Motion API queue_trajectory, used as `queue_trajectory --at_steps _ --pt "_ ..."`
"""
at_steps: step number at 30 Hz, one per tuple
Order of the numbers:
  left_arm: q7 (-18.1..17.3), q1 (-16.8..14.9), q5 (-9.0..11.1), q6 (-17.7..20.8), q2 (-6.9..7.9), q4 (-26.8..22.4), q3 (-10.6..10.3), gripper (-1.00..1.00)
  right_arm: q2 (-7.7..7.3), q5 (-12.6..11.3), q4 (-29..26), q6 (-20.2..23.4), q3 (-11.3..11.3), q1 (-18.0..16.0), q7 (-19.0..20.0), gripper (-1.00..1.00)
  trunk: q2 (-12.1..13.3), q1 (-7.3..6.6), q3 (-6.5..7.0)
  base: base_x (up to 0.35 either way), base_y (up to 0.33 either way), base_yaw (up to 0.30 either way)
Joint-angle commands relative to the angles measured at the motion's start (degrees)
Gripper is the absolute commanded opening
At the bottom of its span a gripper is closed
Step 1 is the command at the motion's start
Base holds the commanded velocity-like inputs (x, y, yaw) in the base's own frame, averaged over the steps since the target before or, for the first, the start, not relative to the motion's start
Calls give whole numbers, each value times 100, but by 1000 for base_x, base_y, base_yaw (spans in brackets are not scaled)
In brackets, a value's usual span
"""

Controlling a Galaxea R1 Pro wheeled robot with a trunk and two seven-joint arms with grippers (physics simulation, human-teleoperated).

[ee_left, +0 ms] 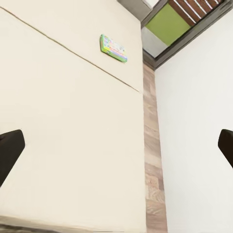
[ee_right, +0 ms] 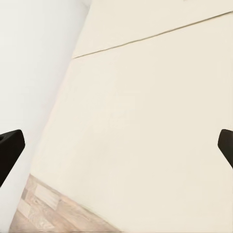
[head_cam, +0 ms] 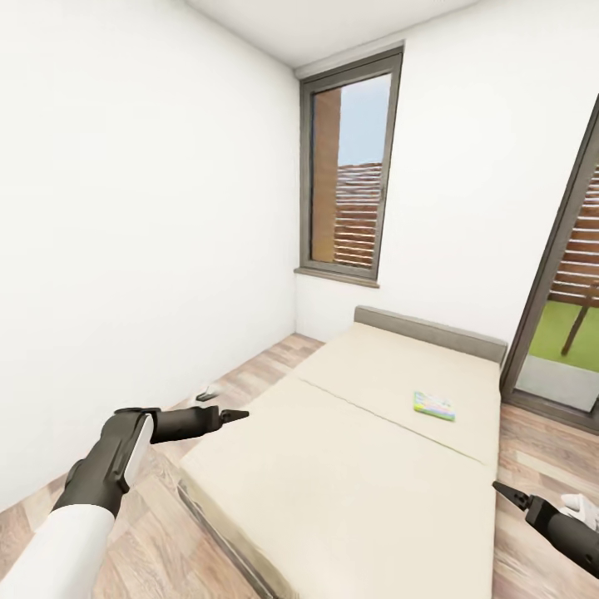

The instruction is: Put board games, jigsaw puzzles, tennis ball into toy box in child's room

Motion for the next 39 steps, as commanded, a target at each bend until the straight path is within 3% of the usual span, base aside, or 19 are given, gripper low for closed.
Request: queue_trajectory --at_steps 1,12,20,39 --pt "-12 -3 9 46 -2 1 6 100 2 9 -2 32 -11 -3 27 100 -5 0 -3 -217 -11 104" --pt "-12 -3 9 54 -1 1 9 100 19 8 -272 19 79 0 27 100 -5 0 -3 -89 -3 29" --pt "-12 -3 9 56 -1 1 18 100 18 21 -357 12 434 5 12 100 -5 0 -3 -125 -98 2" --pt "-12 -3 9 56 -1 1 34 100 18 31 -377 9 900 4 -28 100 -5 0 1 -62 -122 16"
